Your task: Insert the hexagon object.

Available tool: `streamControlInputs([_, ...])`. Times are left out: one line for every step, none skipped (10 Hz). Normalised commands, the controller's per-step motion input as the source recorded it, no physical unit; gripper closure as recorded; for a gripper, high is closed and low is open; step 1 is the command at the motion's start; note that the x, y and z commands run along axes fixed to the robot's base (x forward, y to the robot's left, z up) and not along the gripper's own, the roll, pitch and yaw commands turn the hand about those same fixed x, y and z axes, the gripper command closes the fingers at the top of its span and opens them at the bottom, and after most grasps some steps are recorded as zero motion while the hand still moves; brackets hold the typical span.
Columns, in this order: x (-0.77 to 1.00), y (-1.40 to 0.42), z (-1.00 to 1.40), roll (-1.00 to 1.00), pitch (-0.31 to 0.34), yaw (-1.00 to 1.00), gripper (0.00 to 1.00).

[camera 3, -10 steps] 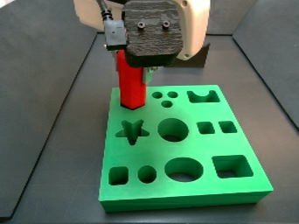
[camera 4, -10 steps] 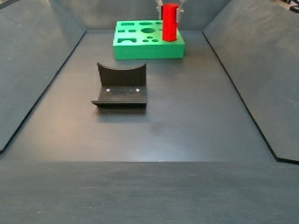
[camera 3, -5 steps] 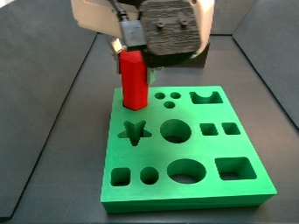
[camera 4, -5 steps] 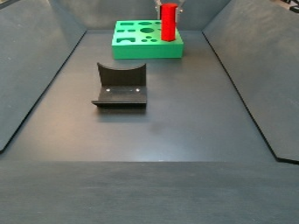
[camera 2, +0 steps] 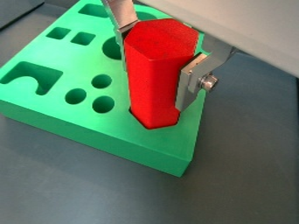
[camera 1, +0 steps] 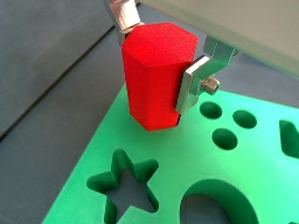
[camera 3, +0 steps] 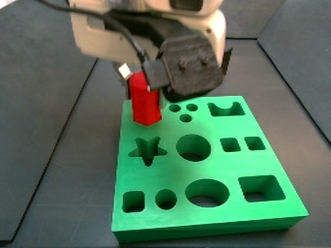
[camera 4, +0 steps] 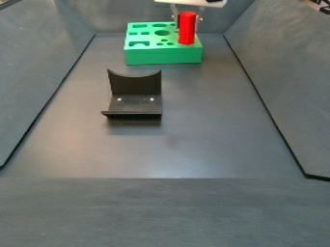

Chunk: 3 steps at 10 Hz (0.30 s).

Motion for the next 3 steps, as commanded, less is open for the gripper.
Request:
streamControlInputs([-0.05,-0.26,-0.95,0.06,-0.164,0.0,1.0])
streamControlInputs([0.35,0.01,-0.8,-0.15,-0.107,-0.05,1.0])
streamControlInputs([0.23,-0.15,-0.1,0.09,0.094,0.0,1.0])
